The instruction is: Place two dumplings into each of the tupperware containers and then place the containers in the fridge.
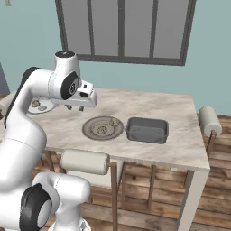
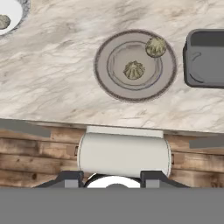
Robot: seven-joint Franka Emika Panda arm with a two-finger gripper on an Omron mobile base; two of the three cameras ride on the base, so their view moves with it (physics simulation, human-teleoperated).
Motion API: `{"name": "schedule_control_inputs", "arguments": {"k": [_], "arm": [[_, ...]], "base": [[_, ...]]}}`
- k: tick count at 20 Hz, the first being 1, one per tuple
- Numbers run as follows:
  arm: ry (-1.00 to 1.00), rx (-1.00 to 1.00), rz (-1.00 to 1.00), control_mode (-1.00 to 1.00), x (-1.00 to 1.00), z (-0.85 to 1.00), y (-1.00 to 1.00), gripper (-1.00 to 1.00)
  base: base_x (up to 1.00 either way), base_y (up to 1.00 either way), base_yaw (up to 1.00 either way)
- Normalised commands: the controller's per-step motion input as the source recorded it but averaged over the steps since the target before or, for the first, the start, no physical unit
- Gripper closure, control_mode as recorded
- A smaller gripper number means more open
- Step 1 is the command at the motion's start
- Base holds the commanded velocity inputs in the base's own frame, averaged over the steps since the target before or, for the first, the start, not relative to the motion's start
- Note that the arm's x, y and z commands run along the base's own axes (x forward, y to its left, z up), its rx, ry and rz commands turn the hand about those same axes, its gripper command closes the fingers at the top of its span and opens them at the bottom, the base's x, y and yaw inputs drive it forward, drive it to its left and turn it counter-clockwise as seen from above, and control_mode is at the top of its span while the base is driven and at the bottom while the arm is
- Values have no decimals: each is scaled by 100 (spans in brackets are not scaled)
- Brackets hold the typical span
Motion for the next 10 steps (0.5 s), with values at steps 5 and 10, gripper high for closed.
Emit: {"name": "schedule_control_inputs", "arguments": {"k": [5, 10], "arm": [[1, 0, 0, -100, -2, -1, 0, -100], [3, 0, 0, -100, 9, -49, 0, -100]], "base": [[0, 0, 0], [0, 0, 0]]}}
